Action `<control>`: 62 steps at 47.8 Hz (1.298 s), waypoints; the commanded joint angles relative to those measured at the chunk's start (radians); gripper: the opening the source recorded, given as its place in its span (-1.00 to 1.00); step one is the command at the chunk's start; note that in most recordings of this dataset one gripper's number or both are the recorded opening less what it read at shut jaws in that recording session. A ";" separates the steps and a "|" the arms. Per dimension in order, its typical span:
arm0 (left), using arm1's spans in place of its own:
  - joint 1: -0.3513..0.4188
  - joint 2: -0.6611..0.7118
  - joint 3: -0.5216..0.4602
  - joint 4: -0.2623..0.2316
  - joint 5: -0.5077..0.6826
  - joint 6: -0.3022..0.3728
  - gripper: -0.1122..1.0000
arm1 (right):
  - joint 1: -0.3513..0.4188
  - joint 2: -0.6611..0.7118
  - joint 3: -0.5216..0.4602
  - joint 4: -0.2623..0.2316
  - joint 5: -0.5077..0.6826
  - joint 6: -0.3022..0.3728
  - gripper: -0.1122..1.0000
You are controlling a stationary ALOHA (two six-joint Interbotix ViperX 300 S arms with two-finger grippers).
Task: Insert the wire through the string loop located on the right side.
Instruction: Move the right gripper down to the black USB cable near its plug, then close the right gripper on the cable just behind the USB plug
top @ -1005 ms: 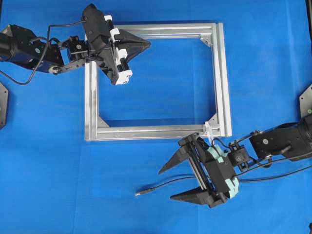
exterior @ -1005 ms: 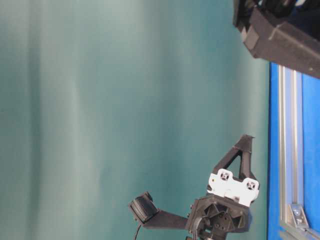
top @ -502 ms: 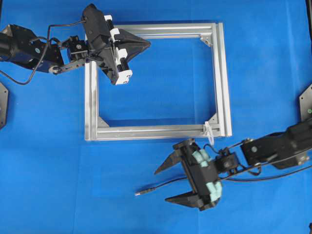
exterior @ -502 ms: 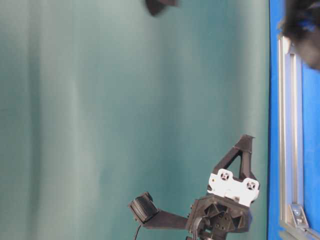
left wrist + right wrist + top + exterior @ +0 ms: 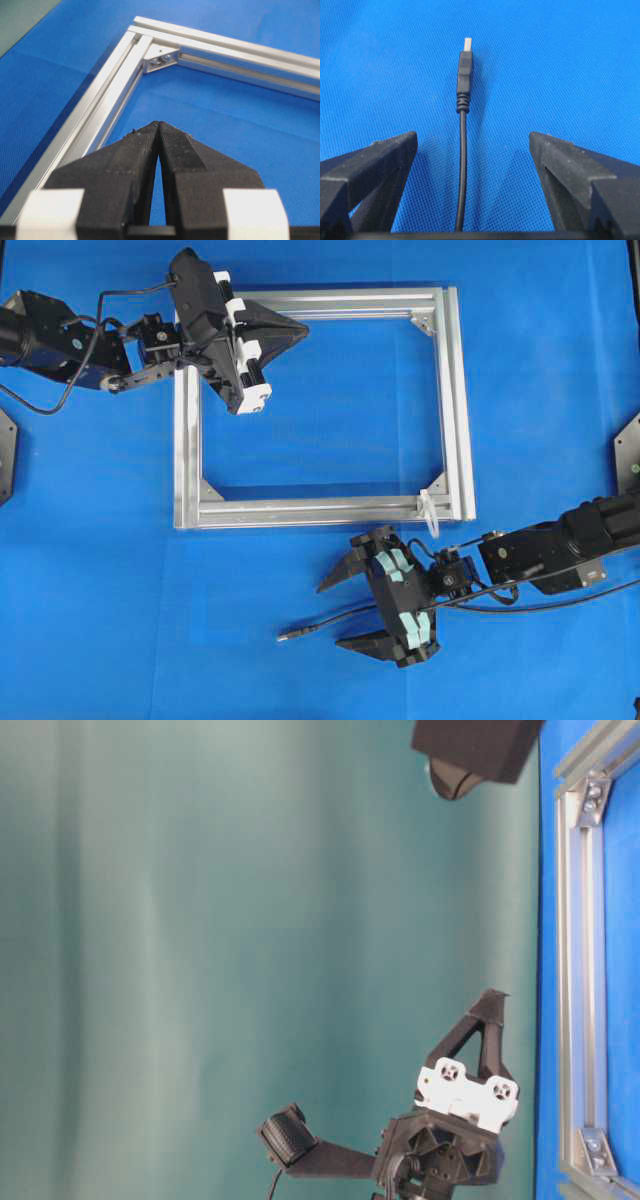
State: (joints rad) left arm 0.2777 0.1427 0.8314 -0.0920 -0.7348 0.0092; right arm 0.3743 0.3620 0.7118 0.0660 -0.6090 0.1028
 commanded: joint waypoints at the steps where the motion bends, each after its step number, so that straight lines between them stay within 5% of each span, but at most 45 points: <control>1: 0.002 -0.031 -0.009 0.003 -0.005 0.000 -0.79 | 0.003 -0.015 -0.017 0.003 -0.008 0.002 0.76; 8: 0.002 -0.031 -0.009 0.003 -0.005 0.000 -0.79 | 0.003 -0.014 -0.020 0.003 -0.006 0.000 0.53; 17: 0.002 -0.029 -0.009 0.003 -0.005 0.000 -0.79 | 0.003 -0.015 -0.021 -0.005 -0.006 -0.003 -0.48; 23: 0.002 -0.031 -0.009 0.003 -0.005 0.000 -0.79 | 0.003 -0.015 -0.021 -0.006 -0.003 -0.003 -0.83; 46: 0.002 -0.031 -0.009 0.003 0.003 0.000 -0.79 | 0.009 -0.041 -0.020 -0.006 0.009 -0.002 -0.86; 62: 0.002 -0.029 -0.011 0.003 0.005 0.000 -0.79 | 0.011 -0.186 -0.025 -0.006 0.169 -0.006 -0.86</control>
State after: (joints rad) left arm 0.2777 0.1411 0.8330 -0.0920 -0.7256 0.0092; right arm 0.3820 0.2500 0.7056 0.0614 -0.4817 0.0982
